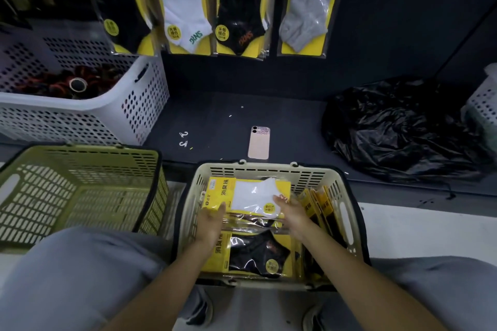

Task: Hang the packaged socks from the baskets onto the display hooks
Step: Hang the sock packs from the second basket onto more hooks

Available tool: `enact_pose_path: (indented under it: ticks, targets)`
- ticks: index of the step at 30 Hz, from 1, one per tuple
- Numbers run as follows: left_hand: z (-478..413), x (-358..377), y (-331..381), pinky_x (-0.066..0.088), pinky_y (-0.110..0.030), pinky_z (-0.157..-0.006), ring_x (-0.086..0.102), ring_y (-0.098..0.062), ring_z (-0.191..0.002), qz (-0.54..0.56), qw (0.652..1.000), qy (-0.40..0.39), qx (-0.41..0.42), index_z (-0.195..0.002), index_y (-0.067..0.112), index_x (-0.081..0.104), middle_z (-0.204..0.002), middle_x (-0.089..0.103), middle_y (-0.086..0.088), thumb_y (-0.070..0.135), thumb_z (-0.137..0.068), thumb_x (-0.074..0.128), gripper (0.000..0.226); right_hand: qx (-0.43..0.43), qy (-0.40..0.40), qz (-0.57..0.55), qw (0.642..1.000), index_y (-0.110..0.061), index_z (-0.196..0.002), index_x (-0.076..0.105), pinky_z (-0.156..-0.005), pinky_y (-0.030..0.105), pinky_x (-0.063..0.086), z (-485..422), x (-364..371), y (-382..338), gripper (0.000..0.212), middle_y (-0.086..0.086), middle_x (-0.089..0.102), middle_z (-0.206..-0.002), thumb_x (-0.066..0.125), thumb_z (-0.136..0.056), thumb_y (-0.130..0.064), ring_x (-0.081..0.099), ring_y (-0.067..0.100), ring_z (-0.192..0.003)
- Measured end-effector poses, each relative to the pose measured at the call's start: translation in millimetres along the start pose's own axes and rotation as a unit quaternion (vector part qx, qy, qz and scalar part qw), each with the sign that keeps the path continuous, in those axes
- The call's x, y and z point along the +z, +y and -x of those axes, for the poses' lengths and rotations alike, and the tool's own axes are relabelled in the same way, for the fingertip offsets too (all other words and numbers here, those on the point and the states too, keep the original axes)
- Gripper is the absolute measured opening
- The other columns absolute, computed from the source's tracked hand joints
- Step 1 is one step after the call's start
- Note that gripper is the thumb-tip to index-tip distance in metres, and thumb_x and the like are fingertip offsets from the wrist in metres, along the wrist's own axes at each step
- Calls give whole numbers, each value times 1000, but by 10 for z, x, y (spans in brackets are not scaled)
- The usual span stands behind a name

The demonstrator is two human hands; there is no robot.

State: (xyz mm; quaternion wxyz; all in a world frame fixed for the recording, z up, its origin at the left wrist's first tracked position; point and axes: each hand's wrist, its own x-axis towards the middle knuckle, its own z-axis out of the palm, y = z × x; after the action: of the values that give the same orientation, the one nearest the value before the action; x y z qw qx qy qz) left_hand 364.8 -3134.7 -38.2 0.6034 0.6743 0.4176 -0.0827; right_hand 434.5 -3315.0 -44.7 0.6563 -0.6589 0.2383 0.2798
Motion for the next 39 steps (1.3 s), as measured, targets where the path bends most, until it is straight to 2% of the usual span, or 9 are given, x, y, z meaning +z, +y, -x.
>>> enact_pose_path:
  ticks: [2,4,7,12,16,19,22,34,39]
  targets:
    - [24,27,118,34,-42,-109,40,-34,-131,106,990,-26,-88,-146,6,25,-146,37,-18,46,-85,62,82,-17,35,-30,999,-13,-139,41,-106,56,37,70,-90,-97,55,10,46,-143,61,-92,-30,48,34,-127]
    - [63,68,202,37,-41,-108,43,-33,-130,222,952,-146,-150,-146,11,25,-145,39,-18,46,-85,61,79,-37,47,-71,996,-9,-135,46,-105,55,39,159,-177,-175,48,13,54,-135,60,-92,-26,54,33,-119]
    - [126,199,369,41,-35,-103,49,-24,-126,284,922,-248,-86,-142,14,34,-142,46,-11,37,-95,49,54,-56,3,-122,991,-9,-127,53,-94,47,47,338,-233,-264,37,9,64,-120,58,-93,-23,63,26,-102]
    - [232,245,861,57,-26,-73,70,-14,-90,317,925,-199,67,-112,11,59,-115,67,-7,18,-96,50,19,-124,-35,-112,985,-13,-122,56,-81,34,53,533,-218,-518,33,4,69,-113,62,-90,-18,64,22,-105]
    - [370,134,1257,53,-37,-87,67,-21,-99,190,954,-134,190,-104,20,66,-105,72,-2,30,-87,66,20,-250,50,-29,967,-16,-141,33,-90,21,41,595,-230,-971,62,-8,46,-130,65,-89,-20,49,9,-116]
    - [494,79,1601,52,-17,-67,70,-8,-83,148,945,-113,269,-95,23,69,-88,74,8,36,-80,71,19,-346,62,7,936,-20,-137,41,-99,20,34,684,-204,-1406,57,-10,43,-134,67,-87,-26,41,5,-123]
    - [560,29,1960,45,-5,-52,67,3,-70,159,936,-93,300,-88,24,69,-77,73,14,35,-75,76,19,-386,49,44,920,-26,-121,55,-96,24,44,801,-151,-1809,38,-8,57,-125,68,-85,-32,53,6,-115]
    - [734,-109,3052,44,-1,-56,64,13,-73,115,877,-74,460,-91,30,64,-75,69,28,31,-70,81,27,-445,45,31,894,-10,-97,63,-65,17,48,1014,-65,-2713,22,2,68,-86,72,-83,-25,63,13,-81]
    - [759,-20,3307,44,-2,-54,64,12,-72,83,859,-90,498,-87,31,65,-75,68,31,33,-73,78,20,-434,-19,-54,899,-11,-98,64,-73,31,58,1082,-84,-2835,14,9,73,-95,68,-86,-16,71,19,-84]
